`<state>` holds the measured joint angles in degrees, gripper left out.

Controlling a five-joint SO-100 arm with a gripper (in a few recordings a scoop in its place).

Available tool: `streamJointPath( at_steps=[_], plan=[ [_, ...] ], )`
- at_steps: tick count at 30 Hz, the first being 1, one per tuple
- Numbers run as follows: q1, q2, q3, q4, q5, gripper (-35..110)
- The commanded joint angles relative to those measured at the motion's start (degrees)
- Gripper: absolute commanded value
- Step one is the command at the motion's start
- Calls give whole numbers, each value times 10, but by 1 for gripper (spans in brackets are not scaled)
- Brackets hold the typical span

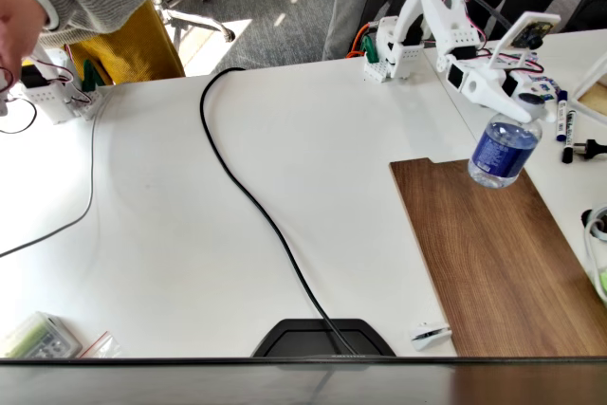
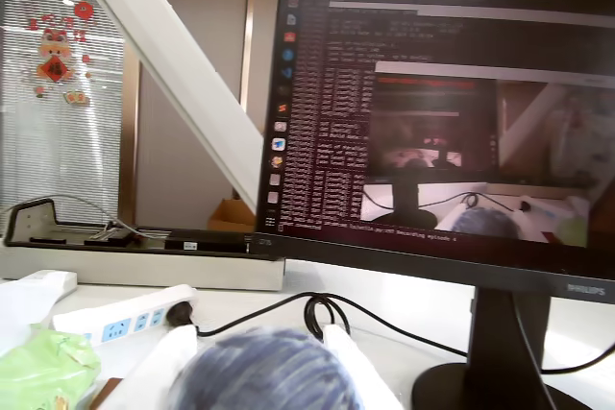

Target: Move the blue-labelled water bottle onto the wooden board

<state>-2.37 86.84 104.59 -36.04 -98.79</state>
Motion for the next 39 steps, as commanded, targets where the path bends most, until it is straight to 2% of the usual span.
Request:
streamJointPath(
  at_steps=[1,17,27,39],
  plan=[
    [-25,3,12,-34,-2,0],
    [-19,-104,17,-110,14,0],
    [-5,-116,17,-14,41,0],
    [-18,-149,13,-9,35,0]
  ],
)
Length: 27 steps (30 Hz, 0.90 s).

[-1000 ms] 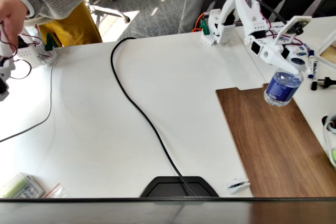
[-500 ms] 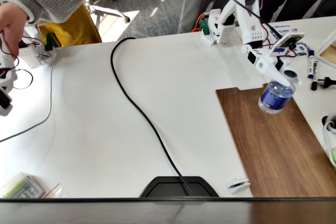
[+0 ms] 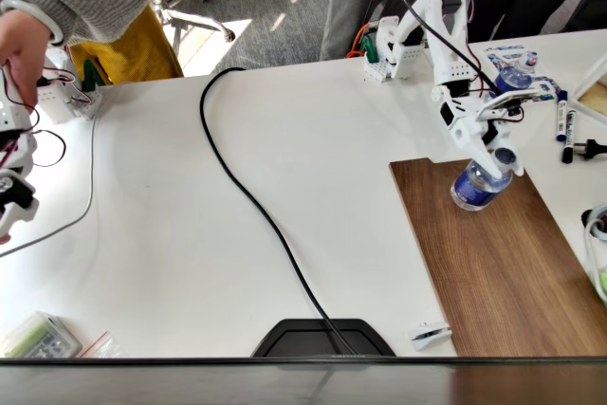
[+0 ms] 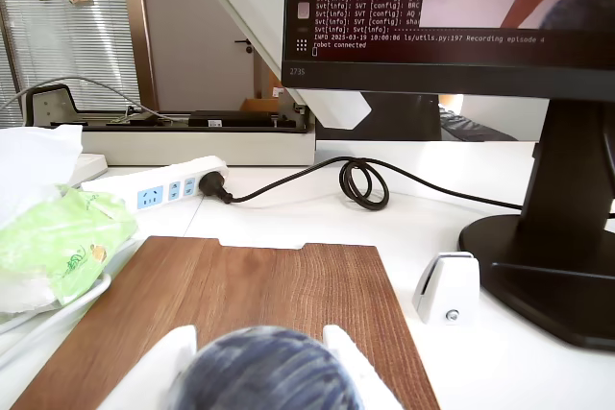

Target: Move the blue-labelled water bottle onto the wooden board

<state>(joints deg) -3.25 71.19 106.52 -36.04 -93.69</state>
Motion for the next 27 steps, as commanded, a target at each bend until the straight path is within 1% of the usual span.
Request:
streamJointPath(
  at_steps=[1,9,16,27],
  plan=[
    [-10,4,-5,-10,-18,0],
    [-10,-7,-3,-12,-21,0],
    [-7,-25,10,-20,-73,0],
    [-4,-33,17,-36,-72,0]
  ],
)
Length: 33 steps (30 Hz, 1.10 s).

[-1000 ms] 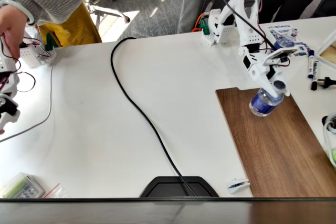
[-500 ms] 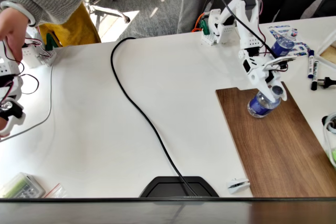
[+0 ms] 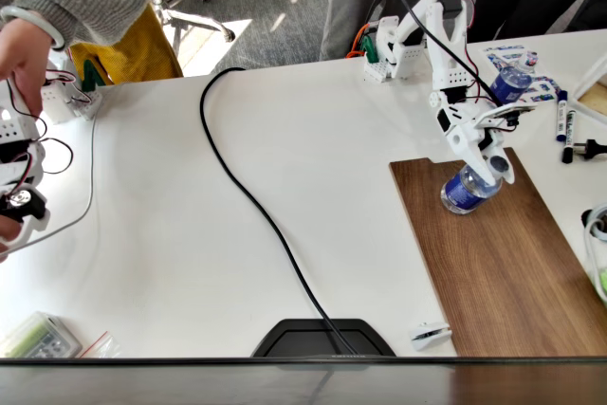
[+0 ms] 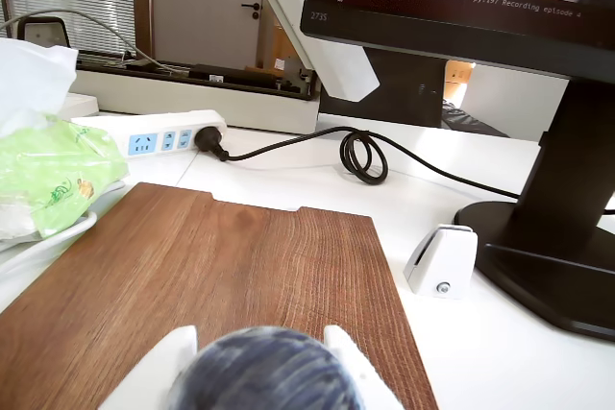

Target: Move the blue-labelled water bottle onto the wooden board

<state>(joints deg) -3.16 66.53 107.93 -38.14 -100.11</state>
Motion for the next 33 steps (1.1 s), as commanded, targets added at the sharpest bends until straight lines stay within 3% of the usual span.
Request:
streamJointPath(
  at_steps=[1,14,26,33],
  plan=[
    [-4,12,3,-16,-8,1],
    [8,13,3,-17,-15,16],
    [20,23,6,-22,-19,42],
    [23,36,21,-37,-26,45]
  ],
)
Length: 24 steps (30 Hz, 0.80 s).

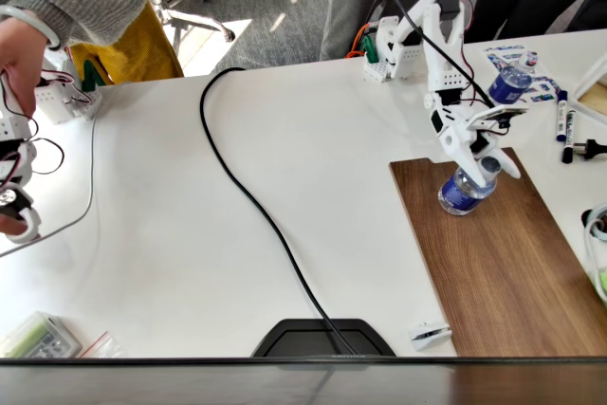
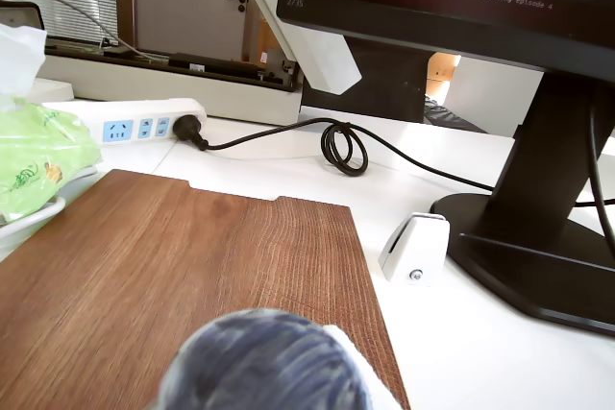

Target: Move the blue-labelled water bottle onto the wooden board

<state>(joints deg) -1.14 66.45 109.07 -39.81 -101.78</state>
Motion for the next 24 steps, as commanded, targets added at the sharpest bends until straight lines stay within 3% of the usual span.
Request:
streamJointPath(
  at_steps=[1,14,20,24],
  plan=[
    [4,41,10,-20,-11,45],
    [37,200,62,-18,-33,42],
    [51,297,139,-17,-26,24],
    [66,350,180,-17,-20,2]
  ],
)
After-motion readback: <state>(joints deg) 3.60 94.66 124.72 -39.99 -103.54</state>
